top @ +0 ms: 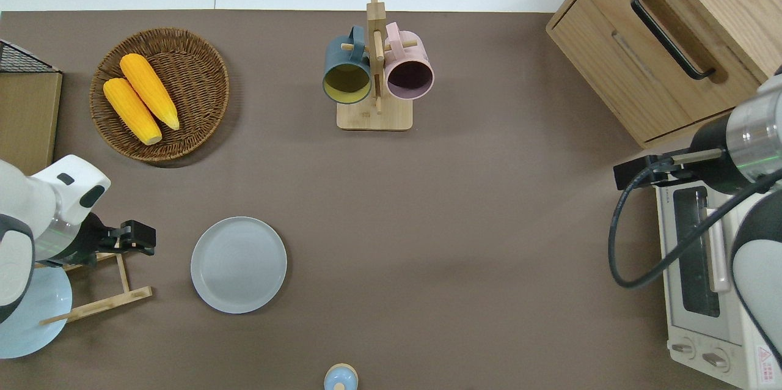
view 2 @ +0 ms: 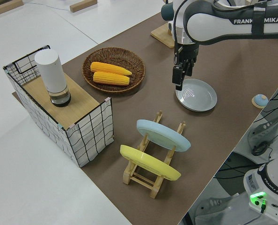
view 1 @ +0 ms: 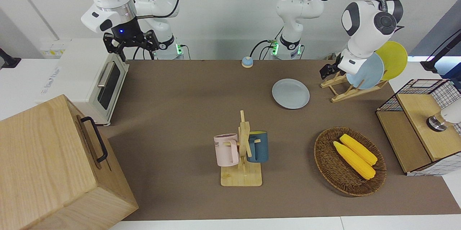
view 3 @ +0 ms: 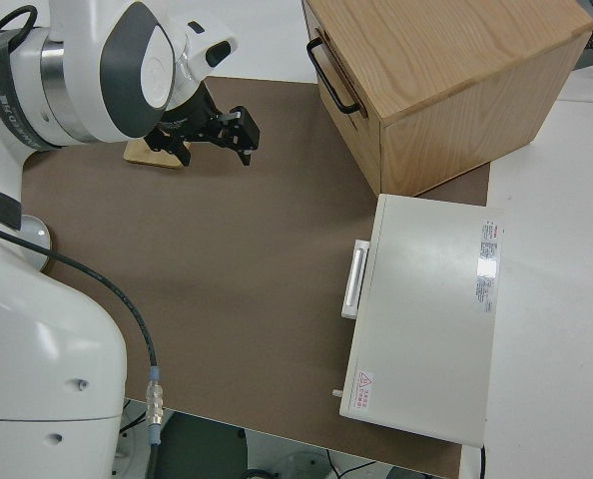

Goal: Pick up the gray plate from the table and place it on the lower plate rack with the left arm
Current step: 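Grasp the edge of the gray plate with the left gripper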

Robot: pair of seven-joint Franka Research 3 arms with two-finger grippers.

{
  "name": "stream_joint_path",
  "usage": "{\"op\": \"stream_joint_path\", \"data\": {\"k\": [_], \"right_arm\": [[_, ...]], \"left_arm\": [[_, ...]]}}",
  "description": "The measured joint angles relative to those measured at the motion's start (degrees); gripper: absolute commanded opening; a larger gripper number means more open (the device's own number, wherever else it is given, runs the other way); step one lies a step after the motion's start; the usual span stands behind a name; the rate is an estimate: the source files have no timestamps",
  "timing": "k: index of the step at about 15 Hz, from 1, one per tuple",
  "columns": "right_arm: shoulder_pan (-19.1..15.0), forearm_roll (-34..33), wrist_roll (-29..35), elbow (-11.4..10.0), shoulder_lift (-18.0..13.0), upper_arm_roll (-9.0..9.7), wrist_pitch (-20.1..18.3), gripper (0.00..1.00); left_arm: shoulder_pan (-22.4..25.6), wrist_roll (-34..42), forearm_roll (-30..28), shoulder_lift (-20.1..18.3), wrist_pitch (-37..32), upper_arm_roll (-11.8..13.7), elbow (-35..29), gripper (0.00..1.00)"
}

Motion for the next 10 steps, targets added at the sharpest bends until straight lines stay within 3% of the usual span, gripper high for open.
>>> {"op": "stream_joint_path", "data": {"k": [5, 10], "right_arm": [[0.00, 0.00, 0.00, 0.00, 0.00, 0.00, 0.00, 0.983], [0.00, 0.00, 0.00, 0.00, 0.00, 0.00, 0.00, 0.983]], "left_arm": [[-0.60, -3.36, -1.10, -2.04, 9.36, -1.01, -9.39, 0.97], [-1.82, -4.69, -3.99, -1.15, 16.51, -1.56, -14.99, 0.97]]}}
